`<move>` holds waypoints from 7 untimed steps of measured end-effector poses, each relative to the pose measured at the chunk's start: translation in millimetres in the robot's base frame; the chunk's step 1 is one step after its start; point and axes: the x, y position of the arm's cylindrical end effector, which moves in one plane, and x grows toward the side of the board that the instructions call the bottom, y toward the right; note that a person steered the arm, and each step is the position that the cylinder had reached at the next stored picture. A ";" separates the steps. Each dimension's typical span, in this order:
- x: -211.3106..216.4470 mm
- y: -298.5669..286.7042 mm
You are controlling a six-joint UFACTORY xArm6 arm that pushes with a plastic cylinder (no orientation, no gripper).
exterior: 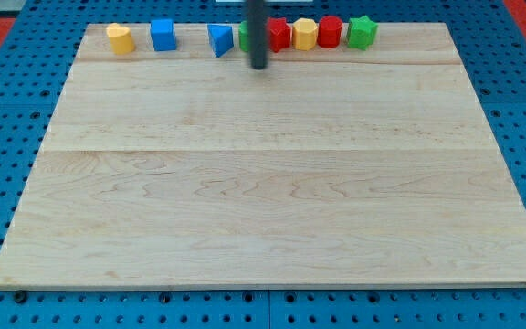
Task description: Move the green circle towards the center
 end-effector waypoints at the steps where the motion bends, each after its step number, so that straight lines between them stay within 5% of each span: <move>1: -35.1 121.0; 2: -88.1 161.8; 4: -89.5 158.6; 6: -89.2 218.9; 7: -25.9 230.9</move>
